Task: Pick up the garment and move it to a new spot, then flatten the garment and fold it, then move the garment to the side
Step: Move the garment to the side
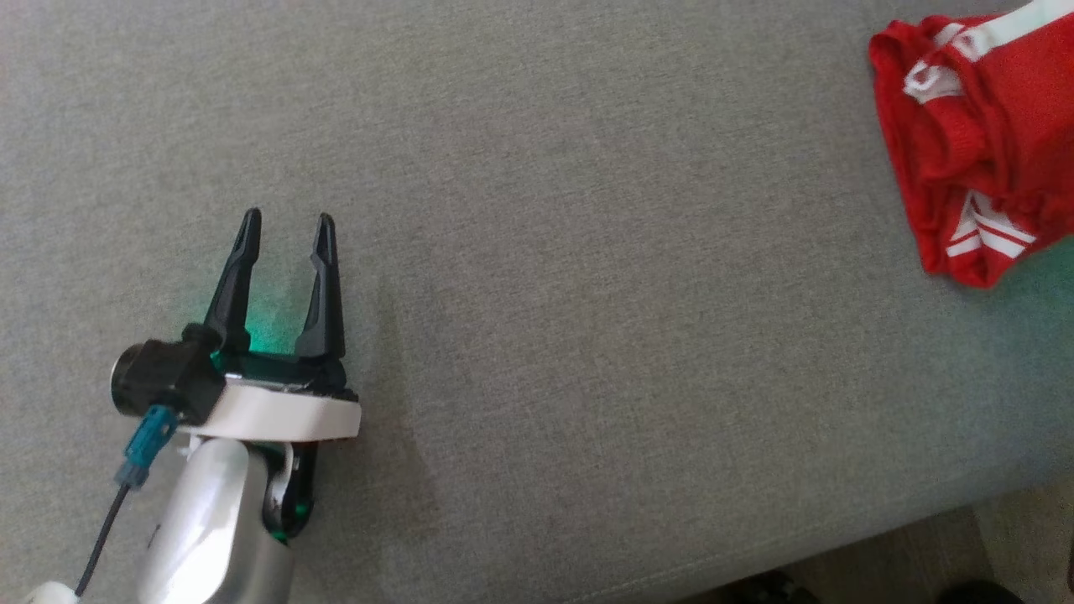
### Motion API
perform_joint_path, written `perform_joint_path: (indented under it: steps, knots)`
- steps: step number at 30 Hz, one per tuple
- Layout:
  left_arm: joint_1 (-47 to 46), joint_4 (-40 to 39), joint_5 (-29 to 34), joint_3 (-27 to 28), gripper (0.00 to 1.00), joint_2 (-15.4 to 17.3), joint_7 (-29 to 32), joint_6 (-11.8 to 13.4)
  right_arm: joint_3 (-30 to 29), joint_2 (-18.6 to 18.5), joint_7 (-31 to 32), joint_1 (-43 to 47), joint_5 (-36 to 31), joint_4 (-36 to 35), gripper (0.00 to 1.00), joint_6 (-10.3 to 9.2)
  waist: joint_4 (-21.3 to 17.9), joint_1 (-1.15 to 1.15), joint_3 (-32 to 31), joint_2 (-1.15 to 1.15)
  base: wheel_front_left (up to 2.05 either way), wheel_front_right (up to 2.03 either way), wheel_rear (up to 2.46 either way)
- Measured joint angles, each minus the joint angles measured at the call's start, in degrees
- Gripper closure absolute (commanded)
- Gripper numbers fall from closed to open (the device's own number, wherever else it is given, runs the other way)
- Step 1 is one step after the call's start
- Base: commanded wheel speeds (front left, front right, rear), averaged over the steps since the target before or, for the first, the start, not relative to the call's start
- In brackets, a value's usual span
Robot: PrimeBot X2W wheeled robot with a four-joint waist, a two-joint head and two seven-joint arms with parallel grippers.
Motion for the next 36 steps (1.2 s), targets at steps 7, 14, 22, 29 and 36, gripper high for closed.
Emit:
perform_joint_path:
  steps: [7,14,22,29,36]
  knots:
    - [-1.0,0.9,-0.1,-1.0,0.00,0.1,0.2,0.0,-5.7,4.4,-7.6,-1.0,-1.8,6.3,0.00,0.00,0.9,-0.01,-0.6,0.00,0.00,0.00,0.00]
    - [2.4,3.6,-2.0,-0.3,0.00,-0.5,-0.6,0.0,-12.2,10.9,-17.7,4.2,-2.2,0.8,0.00,0.00,1.9,-0.02,-7.2,0.00,0.00,0.00,0.00]
    - [11.6,3.6,-2.6,3.0,0.00,-0.6,-0.7,1.5,-20.2,25.6,-26.7,26.2,-5.0,-13.9,0.00,0.00,3.9,-0.03,-17.0,0.00,0.00,0.00,0.00]
    - [15.5,3.3,-3.2,4.4,0.00,-0.6,-0.7,1.5,-21.4,32.5,-28.3,35.0,-10.7,-19.1,0.00,0.00,6.6,-0.03,-21.5,0.00,0.00,0.00,0.00]
    - [17.5,3.3,-3.2,5.4,0.00,-0.6,-0.7,1.5,-22.3,34.5,-27.0,38.0,-13.1,-21.3,0.00,0.00,8.7,-0.02,-23.7,0.00,0.00,0.00,0.00]
